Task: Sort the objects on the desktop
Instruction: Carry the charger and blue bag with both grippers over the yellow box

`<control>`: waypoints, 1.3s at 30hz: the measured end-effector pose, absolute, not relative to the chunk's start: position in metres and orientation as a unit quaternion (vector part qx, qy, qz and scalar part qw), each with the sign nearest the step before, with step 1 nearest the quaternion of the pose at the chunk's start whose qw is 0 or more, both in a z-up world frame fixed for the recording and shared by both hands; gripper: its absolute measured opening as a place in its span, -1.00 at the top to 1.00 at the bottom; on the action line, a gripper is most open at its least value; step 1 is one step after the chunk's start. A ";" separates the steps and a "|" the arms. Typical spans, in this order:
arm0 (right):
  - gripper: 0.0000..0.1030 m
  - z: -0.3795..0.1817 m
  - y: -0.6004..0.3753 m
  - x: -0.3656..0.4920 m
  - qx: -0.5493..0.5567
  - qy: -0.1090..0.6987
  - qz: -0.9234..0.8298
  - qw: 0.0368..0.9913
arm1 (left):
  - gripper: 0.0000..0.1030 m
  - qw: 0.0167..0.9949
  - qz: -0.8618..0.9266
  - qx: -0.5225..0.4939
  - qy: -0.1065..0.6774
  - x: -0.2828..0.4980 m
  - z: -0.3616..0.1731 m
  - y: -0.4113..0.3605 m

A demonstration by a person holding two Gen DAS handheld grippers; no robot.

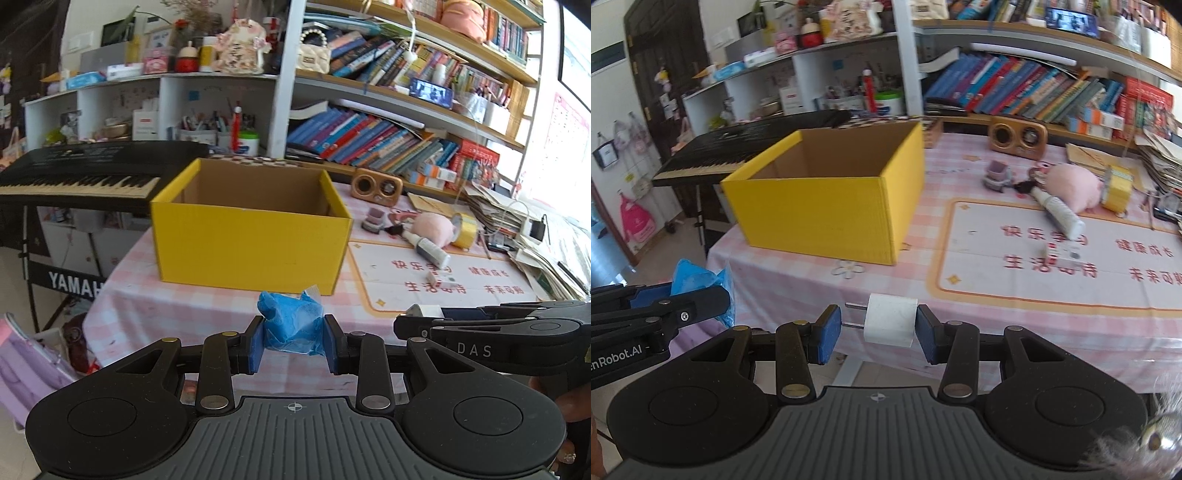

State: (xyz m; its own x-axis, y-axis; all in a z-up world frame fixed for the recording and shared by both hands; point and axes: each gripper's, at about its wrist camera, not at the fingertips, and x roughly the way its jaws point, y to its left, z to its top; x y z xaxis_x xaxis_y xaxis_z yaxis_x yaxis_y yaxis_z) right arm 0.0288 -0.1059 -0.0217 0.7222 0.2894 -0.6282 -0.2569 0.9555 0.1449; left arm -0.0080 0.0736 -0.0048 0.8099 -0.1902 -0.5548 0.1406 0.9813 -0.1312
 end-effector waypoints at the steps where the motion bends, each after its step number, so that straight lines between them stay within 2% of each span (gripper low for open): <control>1: 0.19 -0.021 -0.103 0.029 0.023 0.342 0.150 0.927 | 0.40 0.951 -0.084 -0.042 0.295 -0.009 -0.004 0.076; 39: 0.19 -0.015 -0.077 0.034 0.003 0.325 0.178 0.929 | 0.40 0.957 -0.081 -0.031 0.276 -0.004 0.008 0.093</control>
